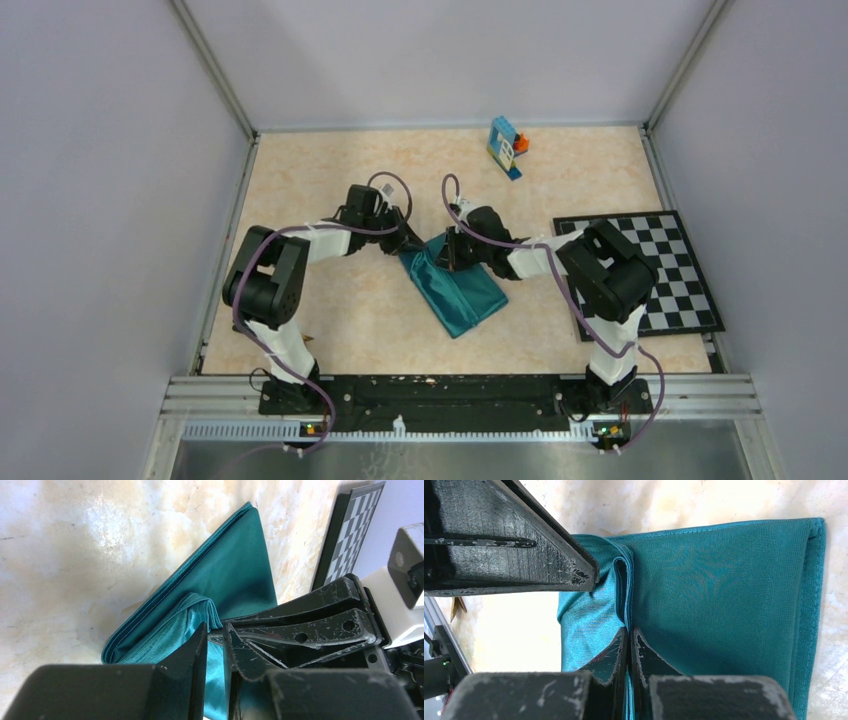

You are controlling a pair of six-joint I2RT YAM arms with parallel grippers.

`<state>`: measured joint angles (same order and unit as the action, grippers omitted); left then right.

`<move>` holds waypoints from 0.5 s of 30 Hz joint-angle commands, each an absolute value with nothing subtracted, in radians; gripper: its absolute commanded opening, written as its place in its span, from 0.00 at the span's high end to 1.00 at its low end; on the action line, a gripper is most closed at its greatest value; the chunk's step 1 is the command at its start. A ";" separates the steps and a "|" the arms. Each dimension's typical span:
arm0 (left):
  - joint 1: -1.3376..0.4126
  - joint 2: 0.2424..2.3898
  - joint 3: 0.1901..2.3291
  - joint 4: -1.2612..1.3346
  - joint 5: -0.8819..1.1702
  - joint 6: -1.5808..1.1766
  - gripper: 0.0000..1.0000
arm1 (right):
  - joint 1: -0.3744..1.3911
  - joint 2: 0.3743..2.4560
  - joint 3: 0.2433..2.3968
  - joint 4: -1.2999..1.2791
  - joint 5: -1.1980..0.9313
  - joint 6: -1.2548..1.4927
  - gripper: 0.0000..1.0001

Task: Fold the napkin into a case and place the utensils inside
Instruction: Fold the lower triangle-folded napkin at the center of the board.

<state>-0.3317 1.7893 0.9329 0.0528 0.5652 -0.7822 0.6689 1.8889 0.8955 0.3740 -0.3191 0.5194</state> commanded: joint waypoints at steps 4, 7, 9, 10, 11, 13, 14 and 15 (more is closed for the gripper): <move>-0.328 1.816 0.935 0.143 0.608 -0.778 0.83 | 0.660 1.904 0.926 0.394 -0.312 0.499 1.00; -0.328 1.840 0.944 0.144 0.602 -0.774 0.85 | 0.660 1.904 0.926 0.393 -0.313 0.498 1.00; -0.328 1.862 0.948 0.150 0.592 -0.770 0.87 | 0.659 1.903 0.929 0.390 -0.314 0.498 1.00; -0.328 1.873 0.952 0.150 0.590 -0.767 0.87 | 0.658 1.900 0.933 0.382 -0.314 0.498 1.00; -0.327 1.886 0.956 0.149 0.585 -0.760 0.89 | 0.659 1.898 0.938 0.372 -0.313 0.496 1.00; -0.327 1.910 0.961 0.141 0.568 -0.747 0.91 | 0.659 1.878 0.950 0.319 -0.291 0.487 0.97; -0.325 1.922 0.961 0.138 0.566 -0.743 0.93 | 0.659 1.858 0.958 0.280 -0.273 0.481 0.88; -0.322 1.931 0.958 0.141 0.568 -0.741 0.94 | 0.659 1.832 0.969 0.226 -0.252 0.472 0.78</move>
